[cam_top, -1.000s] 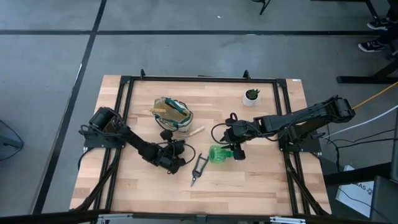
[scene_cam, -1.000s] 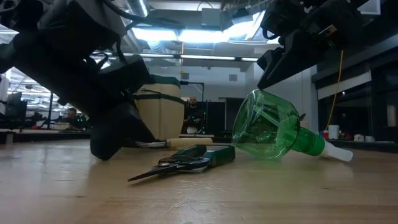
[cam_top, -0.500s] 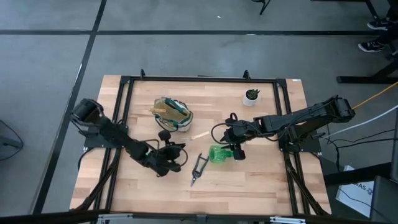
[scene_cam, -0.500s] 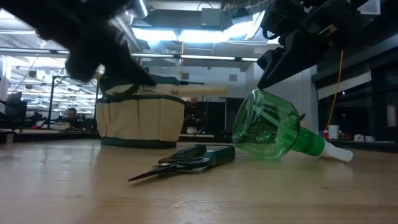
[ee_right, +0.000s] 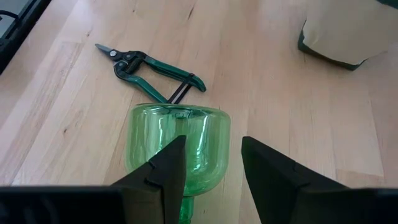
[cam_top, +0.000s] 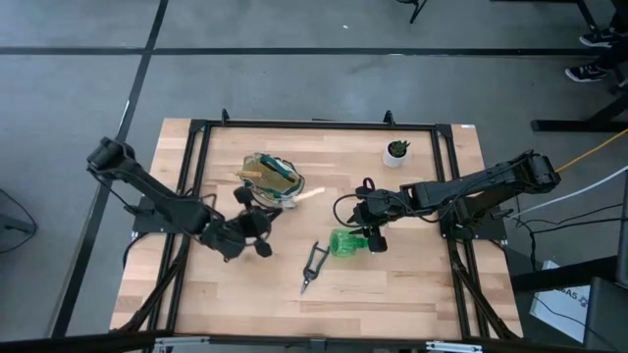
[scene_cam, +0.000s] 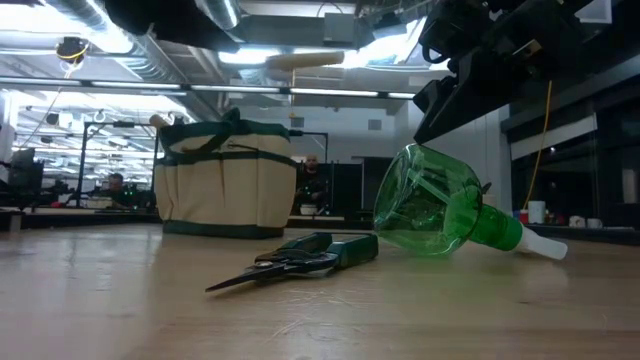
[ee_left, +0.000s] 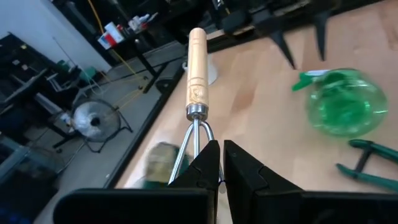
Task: Pick & Place Garden tools in Gardening bag
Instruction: Put the hand rake into the gardening bag
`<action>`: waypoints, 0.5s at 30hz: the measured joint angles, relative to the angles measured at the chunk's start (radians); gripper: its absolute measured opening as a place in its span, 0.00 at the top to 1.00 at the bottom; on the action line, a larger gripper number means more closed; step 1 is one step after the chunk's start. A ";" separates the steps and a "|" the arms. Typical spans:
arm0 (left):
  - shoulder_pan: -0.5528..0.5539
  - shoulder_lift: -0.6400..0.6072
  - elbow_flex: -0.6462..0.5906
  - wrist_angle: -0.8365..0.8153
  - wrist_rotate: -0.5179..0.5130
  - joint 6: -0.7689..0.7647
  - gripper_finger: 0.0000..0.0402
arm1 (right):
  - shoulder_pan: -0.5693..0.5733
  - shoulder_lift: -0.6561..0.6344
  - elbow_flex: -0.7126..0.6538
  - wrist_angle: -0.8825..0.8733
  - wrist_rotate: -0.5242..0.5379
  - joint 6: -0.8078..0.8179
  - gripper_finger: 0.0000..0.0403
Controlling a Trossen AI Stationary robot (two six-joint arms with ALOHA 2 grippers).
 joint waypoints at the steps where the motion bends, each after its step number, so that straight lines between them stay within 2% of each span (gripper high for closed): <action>1: 0.005 -0.024 0.000 -0.030 0.000 0.000 0.98 | 0.000 0.000 0.000 0.000 0.000 0.000 0.61; 8: 0.036 -0.169 0.000 -0.275 0.001 -0.111 0.98 | 0.000 0.000 0.000 0.000 0.000 0.000 0.61; 15: 0.051 -0.248 0.000 -0.524 0.002 -0.266 0.98 | 0.000 0.000 0.000 0.000 0.000 0.000 0.61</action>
